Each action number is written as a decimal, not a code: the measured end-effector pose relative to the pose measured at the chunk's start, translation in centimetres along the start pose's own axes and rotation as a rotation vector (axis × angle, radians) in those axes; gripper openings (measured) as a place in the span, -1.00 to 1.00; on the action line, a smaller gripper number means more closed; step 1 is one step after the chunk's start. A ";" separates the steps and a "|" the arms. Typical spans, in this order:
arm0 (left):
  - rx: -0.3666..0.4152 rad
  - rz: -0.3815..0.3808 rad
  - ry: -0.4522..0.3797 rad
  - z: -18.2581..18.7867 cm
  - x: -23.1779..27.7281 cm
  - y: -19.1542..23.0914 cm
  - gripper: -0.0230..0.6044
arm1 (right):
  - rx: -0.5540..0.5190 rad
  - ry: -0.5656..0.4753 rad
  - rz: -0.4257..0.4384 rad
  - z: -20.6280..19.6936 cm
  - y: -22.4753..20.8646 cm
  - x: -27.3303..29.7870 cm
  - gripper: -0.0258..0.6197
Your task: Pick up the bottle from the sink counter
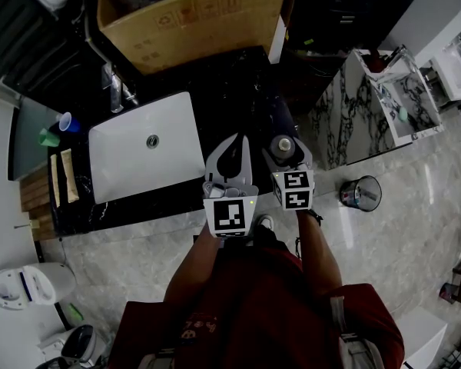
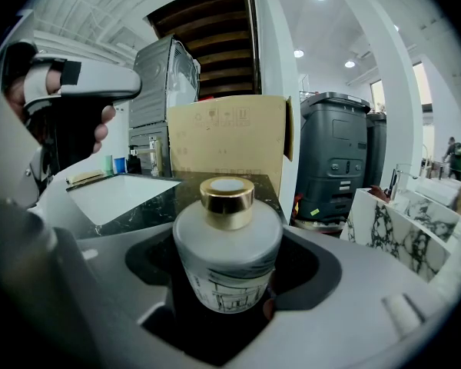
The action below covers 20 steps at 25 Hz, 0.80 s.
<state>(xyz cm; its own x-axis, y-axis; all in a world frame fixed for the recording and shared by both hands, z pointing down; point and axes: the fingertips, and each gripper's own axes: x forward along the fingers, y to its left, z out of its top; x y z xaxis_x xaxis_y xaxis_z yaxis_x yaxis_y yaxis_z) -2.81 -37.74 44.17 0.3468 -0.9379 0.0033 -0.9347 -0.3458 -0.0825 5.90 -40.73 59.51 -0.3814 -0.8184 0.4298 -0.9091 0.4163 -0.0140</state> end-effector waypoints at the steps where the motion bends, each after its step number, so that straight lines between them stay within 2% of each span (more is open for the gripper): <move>1: 0.000 -0.001 -0.001 0.1 0.0 0.0 -0.93 | 0.000 0.000 -0.001 0.0 0.0 0.0 0.12; 6: 0.004 -0.001 -0.020 0.6 -0.1 0.0 -0.93 | 0.000 0.009 0.001 0.2 0.0 0.0 0.12; 12: 0.010 0.002 -0.003 0.5 -0.4 0.0 -0.93 | -0.002 0.018 0.009 0.0 0.3 -0.3 0.12; 20: 0.020 0.001 -0.005 1.0 -0.7 0.0 -0.93 | -0.007 -0.020 0.007 1.8 0.4 -1.1 0.12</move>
<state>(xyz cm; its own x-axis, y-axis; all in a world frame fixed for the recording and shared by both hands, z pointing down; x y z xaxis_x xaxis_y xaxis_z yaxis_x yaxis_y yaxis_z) -3.00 -37.06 43.19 0.3460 -0.9382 -0.0015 -0.9333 -0.3440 -0.1028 5.62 -40.38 57.45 -0.3908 -0.8232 0.4119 -0.9054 0.4244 -0.0108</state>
